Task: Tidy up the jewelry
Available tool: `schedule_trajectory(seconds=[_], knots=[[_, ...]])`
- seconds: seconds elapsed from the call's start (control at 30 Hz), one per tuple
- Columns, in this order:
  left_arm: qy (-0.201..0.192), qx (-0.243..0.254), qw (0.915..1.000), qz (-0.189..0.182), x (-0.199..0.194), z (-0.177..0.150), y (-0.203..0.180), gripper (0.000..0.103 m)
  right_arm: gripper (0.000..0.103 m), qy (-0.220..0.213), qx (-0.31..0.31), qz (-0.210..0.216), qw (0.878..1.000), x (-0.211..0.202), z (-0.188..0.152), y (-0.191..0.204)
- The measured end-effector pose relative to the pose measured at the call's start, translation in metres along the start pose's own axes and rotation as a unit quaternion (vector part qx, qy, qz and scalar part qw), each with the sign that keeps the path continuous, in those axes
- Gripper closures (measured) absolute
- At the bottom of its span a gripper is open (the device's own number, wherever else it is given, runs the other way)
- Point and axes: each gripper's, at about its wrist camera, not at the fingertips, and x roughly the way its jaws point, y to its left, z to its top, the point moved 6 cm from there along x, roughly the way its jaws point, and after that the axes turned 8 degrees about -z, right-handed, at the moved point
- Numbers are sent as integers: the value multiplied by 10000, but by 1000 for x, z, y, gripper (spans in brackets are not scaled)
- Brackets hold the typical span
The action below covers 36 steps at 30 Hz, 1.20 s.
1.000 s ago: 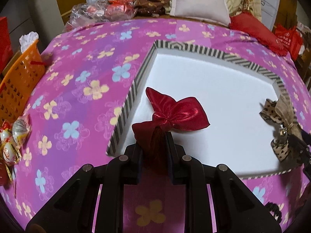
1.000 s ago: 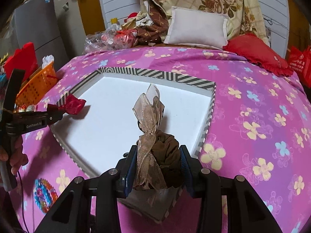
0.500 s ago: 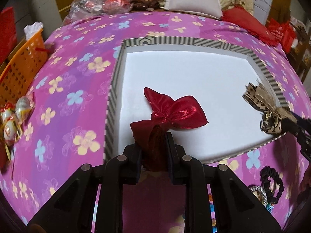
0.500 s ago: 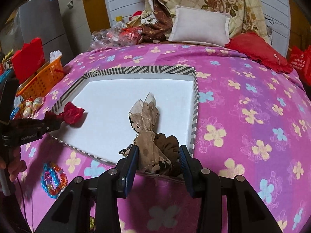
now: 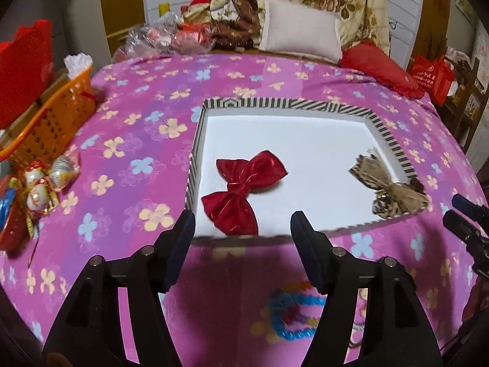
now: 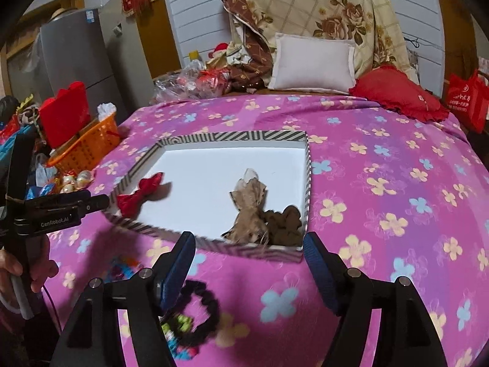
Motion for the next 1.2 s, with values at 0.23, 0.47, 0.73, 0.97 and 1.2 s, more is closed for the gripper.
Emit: schedule_trajectory(seconds=[0.23, 0.47, 0.73, 0.97, 1.2], knots=[[-326, -34, 9995, 32, -41, -26, -16, 35, 27, -271, 161, 94, 9995, -46, -23, 9], [-327, -295, 9990, -35, -58, -61, -30, 35, 27, -289, 252, 110, 9992, -72, -50, 15], [-435, -228, 9988, 22, -74, -80, -47, 35, 26, -272, 159, 66, 9995, -87, -70, 26], [-615, -137, 9978, 185, -89, -90, -53, 35, 26, -333, 129, 68, 9993, -102, -76, 31], [-742, -245, 9967, 224, -103, -98, -52, 35, 26, -376, 160, 118, 9991, -114, -82, 35]])
